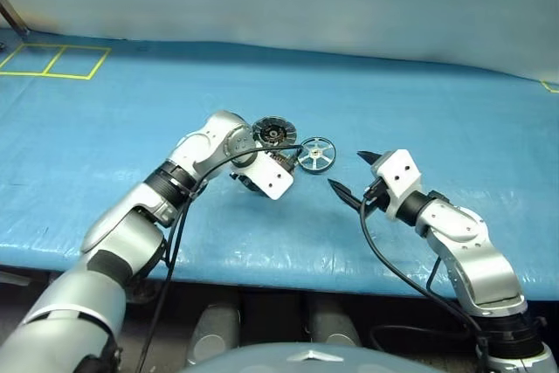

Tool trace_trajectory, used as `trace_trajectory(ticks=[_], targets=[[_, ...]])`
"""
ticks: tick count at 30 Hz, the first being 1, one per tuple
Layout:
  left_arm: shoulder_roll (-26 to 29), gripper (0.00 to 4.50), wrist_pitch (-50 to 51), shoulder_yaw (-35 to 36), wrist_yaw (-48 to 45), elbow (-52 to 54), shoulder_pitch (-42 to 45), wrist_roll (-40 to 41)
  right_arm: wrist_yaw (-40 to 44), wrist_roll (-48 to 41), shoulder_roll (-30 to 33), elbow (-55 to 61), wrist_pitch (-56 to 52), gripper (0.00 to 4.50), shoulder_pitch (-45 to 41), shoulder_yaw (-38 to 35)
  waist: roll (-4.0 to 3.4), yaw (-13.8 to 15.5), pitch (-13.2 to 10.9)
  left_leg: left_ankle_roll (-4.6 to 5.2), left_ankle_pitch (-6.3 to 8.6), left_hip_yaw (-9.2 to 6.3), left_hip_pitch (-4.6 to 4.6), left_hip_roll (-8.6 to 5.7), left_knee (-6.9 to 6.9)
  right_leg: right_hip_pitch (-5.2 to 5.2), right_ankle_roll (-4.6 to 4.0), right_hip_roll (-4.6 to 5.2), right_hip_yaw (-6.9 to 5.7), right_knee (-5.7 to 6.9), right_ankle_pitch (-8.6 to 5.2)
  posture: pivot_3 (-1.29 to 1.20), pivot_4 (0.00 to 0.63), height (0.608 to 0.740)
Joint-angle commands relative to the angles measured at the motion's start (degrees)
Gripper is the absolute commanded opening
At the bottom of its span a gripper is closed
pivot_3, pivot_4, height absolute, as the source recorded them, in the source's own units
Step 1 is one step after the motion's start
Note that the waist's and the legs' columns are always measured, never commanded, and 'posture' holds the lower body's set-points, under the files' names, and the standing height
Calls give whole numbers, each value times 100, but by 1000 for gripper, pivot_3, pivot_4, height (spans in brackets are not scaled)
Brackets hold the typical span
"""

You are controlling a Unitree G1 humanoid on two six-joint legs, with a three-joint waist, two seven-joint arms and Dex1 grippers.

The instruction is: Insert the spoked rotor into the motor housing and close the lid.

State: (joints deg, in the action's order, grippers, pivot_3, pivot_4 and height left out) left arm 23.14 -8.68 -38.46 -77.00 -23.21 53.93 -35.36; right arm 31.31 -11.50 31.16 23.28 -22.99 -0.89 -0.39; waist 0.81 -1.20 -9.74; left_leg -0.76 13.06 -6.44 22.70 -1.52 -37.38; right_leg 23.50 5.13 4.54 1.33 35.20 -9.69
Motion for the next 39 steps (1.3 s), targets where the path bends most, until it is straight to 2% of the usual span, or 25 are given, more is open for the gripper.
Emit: trace_trajectory(ticks=[1,6,15,21,25,30,34,37,39], targets=[[-14,2076,228,8,-194,559,-35,84,-25,42,-33,62,222,4500,-24,-77,0,-4,0,0,0,0,0,0,0,0,0,0,0,0,0,0,150,740],[97,2076,391,-54,-738,1113,-221,298,-56,48,-32,136,301,4500,170,-180,0,-8,0,0,0,0,1,1,0,2,-2,-1,0,1,-2,0,150,740],[427,2076,-64,-289,-1131,1456,-393,440,-123,97,-37,131,362,4500,317,-277,-1,-17,0,0,0,0,-9,1,0,3,-38,-1,1,18,-22,0,150,740],[258,4066,232,-139,-735,1389,-453,388,-154,88,-33,129,376,4500,324,-282,0,-10,-1,0,0,0,-14,1,-10,10,-57,0,1,56,-36,0,150,740],[228,4066,629,26,-806,1601,-503,655,-138,73,-34,65,374,4500,295,-280,1,-9,-1,1,0,-2,-14,2,-22,10,-58,-1,0,66,-37,0,150,740],[569,4066,1024,160,-1210,2153,-572,1062,-101,13,-70,-57,374,4500,233,-279,0,-34,-1,1,0,-2,-13,4,-24,13,-59,-2,0,67,-38,0,150,740],[1106,4066,1056,202,-1534,2631,-754,1464,-84,12,-84,-190,396,4500,173,-261,-2,-57,-1,1,0,-1,-14,5,-22,14,-62,-2,0,68,-39,0,150,740],[1571,4066,854,127,-1550,2826,-797,2129,-78,25,-93,-255,405,4500,153,-243,-2,-50,-3,1,0,-3,-13,7,-20,16,-64,-4,0,70,-40,0,150,740],[1693,4066,842,313,-1550,2853,-850,2480,-108,72,-101,-324,405,4500,158,-223,-2,-43,-2,1,0,-3,-13,7,-21,15,-64,-3,0,68,-40,0,150,740]])
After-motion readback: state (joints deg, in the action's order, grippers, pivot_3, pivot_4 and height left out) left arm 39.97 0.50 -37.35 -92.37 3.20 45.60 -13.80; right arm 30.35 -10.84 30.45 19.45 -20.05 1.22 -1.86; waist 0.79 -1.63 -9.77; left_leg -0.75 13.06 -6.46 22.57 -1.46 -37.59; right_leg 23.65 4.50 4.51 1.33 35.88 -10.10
